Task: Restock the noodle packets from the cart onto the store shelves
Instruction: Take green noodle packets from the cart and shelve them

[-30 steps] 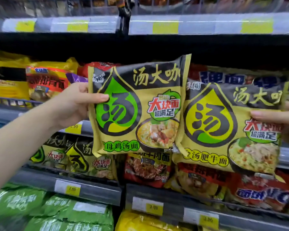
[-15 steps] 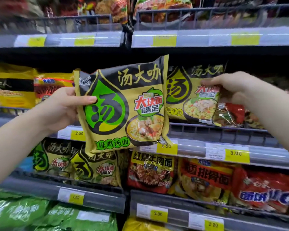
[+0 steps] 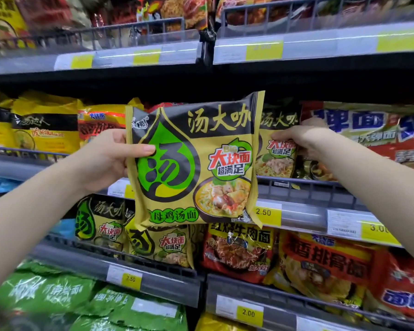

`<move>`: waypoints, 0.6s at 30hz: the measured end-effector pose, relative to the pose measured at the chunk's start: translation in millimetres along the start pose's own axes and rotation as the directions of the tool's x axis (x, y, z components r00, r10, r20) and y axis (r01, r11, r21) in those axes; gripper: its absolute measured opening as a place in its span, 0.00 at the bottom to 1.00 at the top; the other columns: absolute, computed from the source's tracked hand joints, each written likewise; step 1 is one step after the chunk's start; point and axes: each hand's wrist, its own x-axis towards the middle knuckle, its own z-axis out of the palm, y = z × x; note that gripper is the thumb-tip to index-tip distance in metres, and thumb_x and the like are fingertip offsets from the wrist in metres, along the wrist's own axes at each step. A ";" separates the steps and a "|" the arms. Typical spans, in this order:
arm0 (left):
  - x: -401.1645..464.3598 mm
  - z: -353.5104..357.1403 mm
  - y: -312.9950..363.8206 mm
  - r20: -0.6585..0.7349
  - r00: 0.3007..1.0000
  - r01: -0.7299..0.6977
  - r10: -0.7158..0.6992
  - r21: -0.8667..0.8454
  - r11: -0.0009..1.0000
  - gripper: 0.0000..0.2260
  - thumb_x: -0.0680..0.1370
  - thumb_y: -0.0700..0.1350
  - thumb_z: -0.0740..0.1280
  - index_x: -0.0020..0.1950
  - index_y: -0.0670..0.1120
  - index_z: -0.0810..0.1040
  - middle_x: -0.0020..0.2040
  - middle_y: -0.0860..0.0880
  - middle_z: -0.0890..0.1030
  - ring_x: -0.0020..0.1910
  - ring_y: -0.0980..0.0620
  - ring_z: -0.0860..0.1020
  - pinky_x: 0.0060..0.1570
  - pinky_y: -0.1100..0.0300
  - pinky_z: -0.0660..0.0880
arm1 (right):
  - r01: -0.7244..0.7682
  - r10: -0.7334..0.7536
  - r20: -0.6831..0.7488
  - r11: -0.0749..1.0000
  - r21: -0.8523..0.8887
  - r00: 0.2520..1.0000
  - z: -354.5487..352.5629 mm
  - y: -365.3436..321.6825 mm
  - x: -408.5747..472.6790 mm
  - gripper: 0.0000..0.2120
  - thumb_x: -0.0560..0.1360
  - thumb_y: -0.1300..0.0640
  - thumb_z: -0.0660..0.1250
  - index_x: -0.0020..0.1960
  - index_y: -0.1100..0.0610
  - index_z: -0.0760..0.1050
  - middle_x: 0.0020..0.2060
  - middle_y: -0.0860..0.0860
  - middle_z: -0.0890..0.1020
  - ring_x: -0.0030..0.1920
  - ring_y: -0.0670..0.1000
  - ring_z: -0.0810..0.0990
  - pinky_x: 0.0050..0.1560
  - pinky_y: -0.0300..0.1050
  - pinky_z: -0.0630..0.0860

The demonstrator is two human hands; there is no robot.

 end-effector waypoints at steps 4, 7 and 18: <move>1.4 -0.7 -4.3 0.001 1.000 0.003 -0.003 0.007 1.000 0.31 0.50 0.55 0.82 0.50 0.46 0.84 0.52 0.43 0.84 0.50 0.44 0.83 0.52 0.48 0.78 | 0.099 -0.138 -0.108 0.947 -0.304 0.985 2.0 -4.2 -2.6 0.30 0.62 0.51 0.80 0.56 0.67 0.75 0.52 0.59 0.80 0.52 0.59 0.80 0.50 0.49 0.77; 4.3 1.1 -5.9 -0.006 1.000 0.007 -0.007 0.003 1.000 0.31 0.50 0.56 0.82 0.49 0.45 0.83 0.51 0.42 0.84 0.49 0.43 0.83 0.51 0.47 0.78 | 0.164 -0.275 -0.139 0.835 -0.525 0.951 6.1 -9.0 -8.9 0.22 0.65 0.50 0.78 0.47 0.63 0.73 0.48 0.60 0.78 0.46 0.58 0.77 0.42 0.46 0.72; 22.5 22.0 -2.3 0.013 1.000 -0.011 0.010 0.010 1.000 0.25 0.53 0.53 0.81 0.47 0.46 0.84 0.49 0.43 0.85 0.46 0.45 0.84 0.43 0.49 0.81 | 0.274 -0.584 -0.087 0.500 -0.822 0.807 -5.5 -16.1 -44.0 0.21 0.75 0.50 0.69 0.59 0.65 0.71 0.51 0.62 0.78 0.50 0.63 0.78 0.46 0.51 0.72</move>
